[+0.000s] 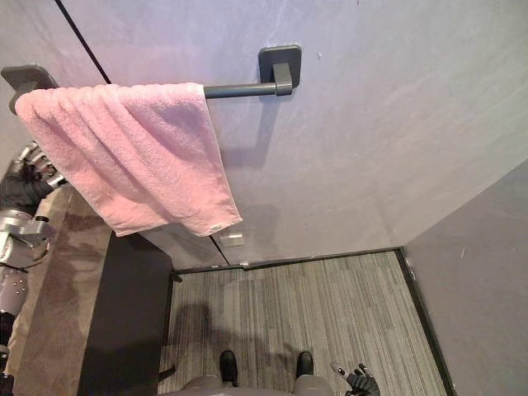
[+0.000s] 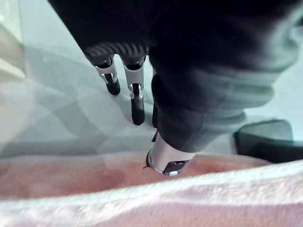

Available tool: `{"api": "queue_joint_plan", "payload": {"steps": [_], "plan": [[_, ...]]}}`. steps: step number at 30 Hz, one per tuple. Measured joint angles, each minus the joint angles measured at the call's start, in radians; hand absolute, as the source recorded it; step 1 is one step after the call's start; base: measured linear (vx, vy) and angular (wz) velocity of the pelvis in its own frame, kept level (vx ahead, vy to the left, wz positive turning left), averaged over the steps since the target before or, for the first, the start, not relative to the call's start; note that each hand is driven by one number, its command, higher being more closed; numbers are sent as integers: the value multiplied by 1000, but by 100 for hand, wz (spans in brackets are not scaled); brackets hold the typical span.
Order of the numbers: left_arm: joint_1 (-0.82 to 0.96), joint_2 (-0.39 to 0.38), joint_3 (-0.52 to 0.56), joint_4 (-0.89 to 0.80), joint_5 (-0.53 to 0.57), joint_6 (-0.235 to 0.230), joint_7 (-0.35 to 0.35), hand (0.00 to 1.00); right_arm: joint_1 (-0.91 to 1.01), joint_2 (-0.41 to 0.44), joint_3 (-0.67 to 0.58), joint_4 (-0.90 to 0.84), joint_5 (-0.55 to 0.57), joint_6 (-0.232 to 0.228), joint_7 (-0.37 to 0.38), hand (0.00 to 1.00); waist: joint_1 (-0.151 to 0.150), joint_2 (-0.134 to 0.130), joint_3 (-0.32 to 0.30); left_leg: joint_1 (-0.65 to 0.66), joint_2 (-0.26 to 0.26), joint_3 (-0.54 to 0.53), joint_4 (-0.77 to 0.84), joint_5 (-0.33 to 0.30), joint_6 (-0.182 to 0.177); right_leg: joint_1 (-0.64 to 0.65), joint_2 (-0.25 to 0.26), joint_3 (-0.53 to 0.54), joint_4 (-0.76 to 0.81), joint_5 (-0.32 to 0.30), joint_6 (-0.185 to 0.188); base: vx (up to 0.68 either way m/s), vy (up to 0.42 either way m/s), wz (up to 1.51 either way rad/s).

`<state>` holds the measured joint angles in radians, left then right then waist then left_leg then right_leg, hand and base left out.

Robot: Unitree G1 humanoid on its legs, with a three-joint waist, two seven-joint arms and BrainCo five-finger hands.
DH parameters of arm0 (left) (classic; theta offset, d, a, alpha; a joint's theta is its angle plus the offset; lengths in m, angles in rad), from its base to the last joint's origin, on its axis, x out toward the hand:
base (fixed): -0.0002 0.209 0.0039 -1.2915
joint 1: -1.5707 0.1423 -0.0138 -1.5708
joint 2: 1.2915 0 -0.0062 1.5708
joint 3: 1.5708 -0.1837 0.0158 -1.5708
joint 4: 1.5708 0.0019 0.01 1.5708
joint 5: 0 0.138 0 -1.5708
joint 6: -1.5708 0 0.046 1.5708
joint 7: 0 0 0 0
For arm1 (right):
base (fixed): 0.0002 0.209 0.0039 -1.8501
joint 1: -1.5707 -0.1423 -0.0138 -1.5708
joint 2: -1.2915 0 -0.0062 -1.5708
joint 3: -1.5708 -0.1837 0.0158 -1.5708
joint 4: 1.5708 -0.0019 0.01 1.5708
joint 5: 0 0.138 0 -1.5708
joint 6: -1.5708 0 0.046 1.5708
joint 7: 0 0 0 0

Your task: Organize washtable

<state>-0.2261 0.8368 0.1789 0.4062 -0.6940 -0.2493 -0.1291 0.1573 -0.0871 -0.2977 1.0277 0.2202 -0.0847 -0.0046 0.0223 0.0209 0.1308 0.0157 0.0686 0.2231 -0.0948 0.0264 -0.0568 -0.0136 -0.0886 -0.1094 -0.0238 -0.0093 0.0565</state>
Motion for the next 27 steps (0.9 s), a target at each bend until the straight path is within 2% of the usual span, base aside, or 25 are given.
{"api": "queue_joint_plan", "payload": {"steps": [4, 9, 14, 18, 23, 27], "plan": [[-45, 5, 29, 57, 0, -2, 3, 0, 13, 0, 0, 5, -9, 0, 9, 0, 19, 1, 0, 14, 0, -1, 0, 0, 0, 14, 0, 0, 0, 0, 0, -16, -5, -1], [-51, 28, 29, 80, 0, -1, -5, 0, 14, 0, 0, 5, -19, 0, 10, 0, 22, 4, -1, 16, 0, -4, 0, 0, 0, 17, 0, -2, 0, 0, 0, 0, 0, 0], [-49, 66, 20, 95, -3, 7, -70, 0, 21, -2, 2, 5, -25, 0, 22, 0, 21, 4, -1, 22, -1, -6, 0, 0, 0, 24, 0, -4, -1, 0, 0, 0, 0, 0], [-23, 119, -35, 89, -41, 36, -161, 0, 24, -11, 41, 5, -27, 0, 33, 0, 19, 4, -1, 26, -1, -5, 0, 0, 0, 27, 0, -2, 0, 0, 0, 0, 0, 0], [44, 131, -80, -40, -63, 49, -219, 0, 26, -12, 45, 8, -33, 0, 50, 0, 19, 5, -2, 26, -1, -5, 0, 0, 0, 27, 0, -2, 0, 0, 0, 0, 0, 0], [84, 130, -99, -131, -62, 48, -217, 0, 25, -21, 74, 9, -33, 0, 51, 0, 16, 6, -3, 26, 0, -4, 0, 0, 0, 27, 0, -2, 0, 0, 0, 0, 0, 0]]}}
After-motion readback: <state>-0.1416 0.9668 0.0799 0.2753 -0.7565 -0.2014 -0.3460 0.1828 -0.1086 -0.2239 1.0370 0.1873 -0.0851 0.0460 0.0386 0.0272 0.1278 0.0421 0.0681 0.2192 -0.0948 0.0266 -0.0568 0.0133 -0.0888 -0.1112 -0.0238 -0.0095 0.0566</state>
